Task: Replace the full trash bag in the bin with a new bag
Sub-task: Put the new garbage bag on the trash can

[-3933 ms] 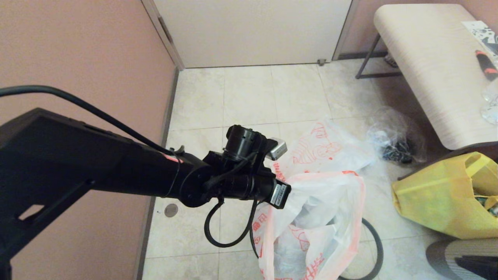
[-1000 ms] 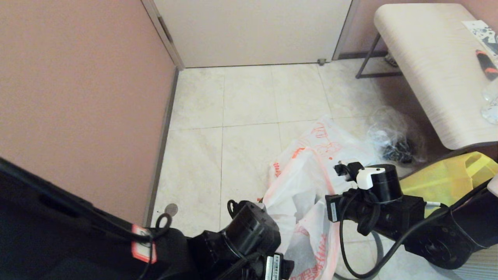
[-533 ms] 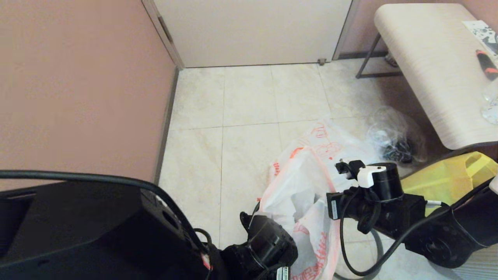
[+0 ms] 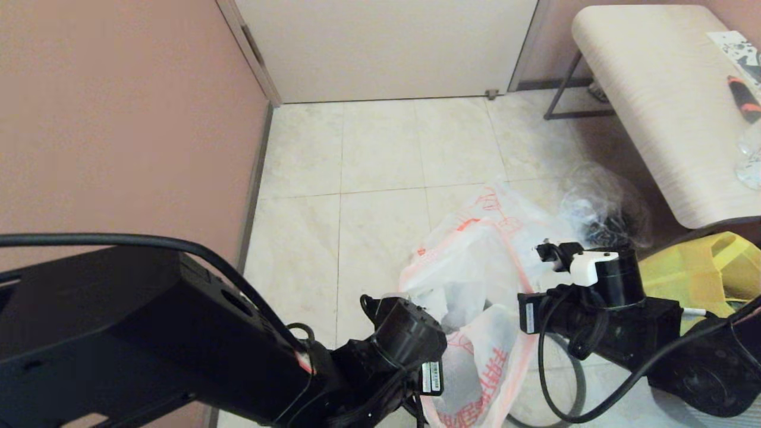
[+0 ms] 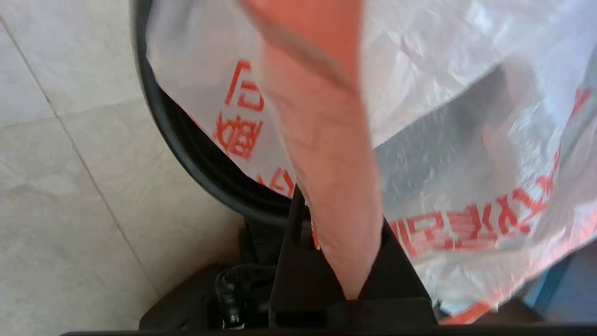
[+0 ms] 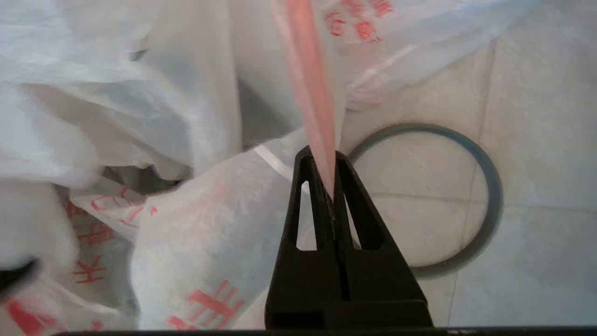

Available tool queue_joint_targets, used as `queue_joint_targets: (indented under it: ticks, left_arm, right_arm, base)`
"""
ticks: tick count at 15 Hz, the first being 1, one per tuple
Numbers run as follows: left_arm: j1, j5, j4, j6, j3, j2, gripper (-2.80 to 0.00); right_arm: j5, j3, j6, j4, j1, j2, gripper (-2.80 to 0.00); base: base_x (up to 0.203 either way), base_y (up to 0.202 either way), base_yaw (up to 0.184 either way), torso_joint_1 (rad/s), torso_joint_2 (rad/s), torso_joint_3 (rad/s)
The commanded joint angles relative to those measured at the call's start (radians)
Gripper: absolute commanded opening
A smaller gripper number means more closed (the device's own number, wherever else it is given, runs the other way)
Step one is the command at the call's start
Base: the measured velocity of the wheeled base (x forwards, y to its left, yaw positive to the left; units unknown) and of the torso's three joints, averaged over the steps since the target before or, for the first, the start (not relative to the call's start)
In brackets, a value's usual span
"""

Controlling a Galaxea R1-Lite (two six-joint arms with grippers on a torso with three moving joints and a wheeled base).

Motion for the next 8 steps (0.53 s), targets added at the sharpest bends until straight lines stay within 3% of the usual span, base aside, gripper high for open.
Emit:
queue_joint_targets:
  ticks: [1, 6, 8]
  left_arm:
    - [0.029, 0.0, -0.002, 0.003, -0.003, -0.048, -2.8]
    - [0.102, -0.021, 0.009, 0.038, -0.031, -0.077, -2.8]
    - [0.098, -0.025, 0.088, 0.037, -0.1, -0.081, -2.8]
  right_arm:
    - [-0.005, -0.013, 0.012, 0.066, -0.01, -0.059, -2.8]
    - [-0.061, -0.124, 0.12, 0.475, -0.013, -0.203, -2.8]
    - [-0.063, -0.163, 0.15, 0.632, -0.012, -0.267, -2.8]
  base:
    - [0.0, 0.0, 0.0, 0.0, 0.0, 0.0]
    - [0.0, 0.0, 0.0, 0.0, 0.0, 0.0]
    - [0.0, 0.0, 0.0, 0.0, 0.0, 0.0]
